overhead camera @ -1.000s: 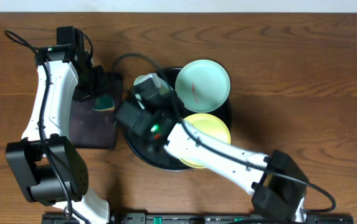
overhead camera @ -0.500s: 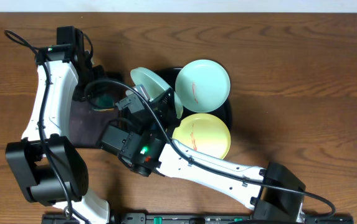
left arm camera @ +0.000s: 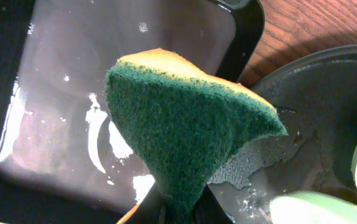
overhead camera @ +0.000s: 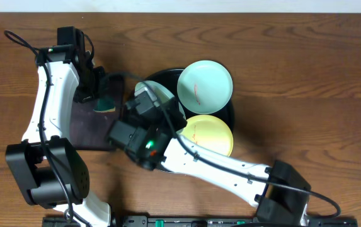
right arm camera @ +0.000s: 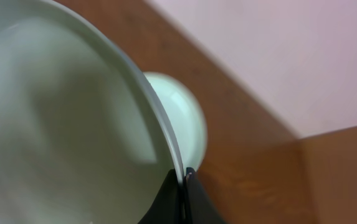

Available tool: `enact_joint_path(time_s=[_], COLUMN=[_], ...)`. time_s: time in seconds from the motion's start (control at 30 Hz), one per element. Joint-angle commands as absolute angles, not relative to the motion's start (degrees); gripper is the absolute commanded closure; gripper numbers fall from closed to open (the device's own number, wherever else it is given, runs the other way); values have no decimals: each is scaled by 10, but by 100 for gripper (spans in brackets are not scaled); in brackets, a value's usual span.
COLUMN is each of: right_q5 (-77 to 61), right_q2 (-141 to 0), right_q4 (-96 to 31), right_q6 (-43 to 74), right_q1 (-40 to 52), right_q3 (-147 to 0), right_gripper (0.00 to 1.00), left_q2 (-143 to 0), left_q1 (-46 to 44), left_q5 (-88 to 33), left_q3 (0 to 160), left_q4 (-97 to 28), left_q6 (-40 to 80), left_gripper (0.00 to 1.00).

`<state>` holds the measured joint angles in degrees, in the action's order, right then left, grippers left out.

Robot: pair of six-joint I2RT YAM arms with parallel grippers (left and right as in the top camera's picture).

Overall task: Clean dirty plates on tray and stack at the side
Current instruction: 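Lift the scrubbed mint plate with the right gripper and carry it right, then lower the mint plate onto the table right of the tray and release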

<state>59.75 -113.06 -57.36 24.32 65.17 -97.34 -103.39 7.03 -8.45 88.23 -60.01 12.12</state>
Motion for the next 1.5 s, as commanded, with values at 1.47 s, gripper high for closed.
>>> enact_joint_path(time_s=[1.47], right_q5=[-149], right_q2=[-971], right_q4=[-692], right_q6=[106], right_q1=[-38], right_q3=[-967], right_gripper=[99], left_q2=[-1029], left_q1=[71], left_q5=[-79], left_q3=[891], left_q4=[-599], left_q6=[116], left_gripper=[93])
